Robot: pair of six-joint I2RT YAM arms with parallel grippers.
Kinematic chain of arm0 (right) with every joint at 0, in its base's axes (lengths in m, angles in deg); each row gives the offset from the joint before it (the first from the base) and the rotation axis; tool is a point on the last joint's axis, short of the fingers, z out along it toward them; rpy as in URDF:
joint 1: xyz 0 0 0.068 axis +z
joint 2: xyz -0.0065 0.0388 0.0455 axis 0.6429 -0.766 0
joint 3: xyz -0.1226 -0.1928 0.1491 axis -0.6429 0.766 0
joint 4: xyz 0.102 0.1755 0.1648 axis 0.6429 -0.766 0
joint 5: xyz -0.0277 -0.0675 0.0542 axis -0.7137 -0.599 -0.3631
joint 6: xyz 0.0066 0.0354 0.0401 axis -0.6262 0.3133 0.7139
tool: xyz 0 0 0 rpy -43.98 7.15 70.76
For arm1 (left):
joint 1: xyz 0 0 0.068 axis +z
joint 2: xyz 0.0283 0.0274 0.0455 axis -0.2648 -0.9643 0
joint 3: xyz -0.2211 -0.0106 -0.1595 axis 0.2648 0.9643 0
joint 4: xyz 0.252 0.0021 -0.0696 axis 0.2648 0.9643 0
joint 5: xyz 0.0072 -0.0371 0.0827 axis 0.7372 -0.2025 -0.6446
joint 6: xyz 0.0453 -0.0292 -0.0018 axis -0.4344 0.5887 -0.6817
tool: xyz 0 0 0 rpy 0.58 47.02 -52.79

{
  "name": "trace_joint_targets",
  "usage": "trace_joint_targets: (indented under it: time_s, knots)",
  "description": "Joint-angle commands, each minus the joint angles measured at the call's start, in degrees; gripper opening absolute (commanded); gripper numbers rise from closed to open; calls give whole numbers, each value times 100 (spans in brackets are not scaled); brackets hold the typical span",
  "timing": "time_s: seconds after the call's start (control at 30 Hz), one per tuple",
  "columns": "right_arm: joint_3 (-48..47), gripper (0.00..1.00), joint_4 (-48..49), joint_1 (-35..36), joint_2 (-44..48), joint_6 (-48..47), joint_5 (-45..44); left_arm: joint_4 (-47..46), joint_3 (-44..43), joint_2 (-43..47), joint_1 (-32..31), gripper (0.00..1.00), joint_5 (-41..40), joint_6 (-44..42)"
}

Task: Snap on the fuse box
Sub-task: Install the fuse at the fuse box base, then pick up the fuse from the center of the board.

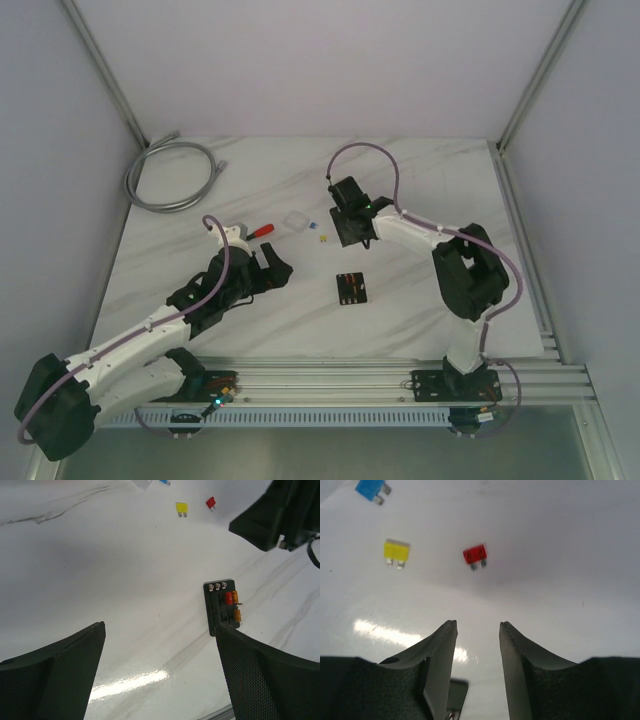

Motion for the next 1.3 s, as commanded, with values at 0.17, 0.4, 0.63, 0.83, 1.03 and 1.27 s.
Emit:
trace_joint_targets:
  time_s: [0.17,0.4,0.63,0.83,1.03,1.27]
  knots:
    - [-775,50,812,-466,-903,-1583,1057,99,-120,59,77,100,35,14]
    - [-940,48,761,-685,-1213,-1739,1658,120,-135,44,123,100,58,4]
    - [-981,45,703,-773,-1356,-1924,1888,112,-164,-9,171,100,94,-20]
    - [-1097,44,540,-779,-1460,-2037,1891,120,-140,16,185,100,120,-7]
    - [-1091,40,387,-773,-1511,-2117,1811,117,-147,18,200,100,133,-18]
    - [-1099,35,340,-753,-1658,-2142,1761,122,-130,42,202,100,159,-1]
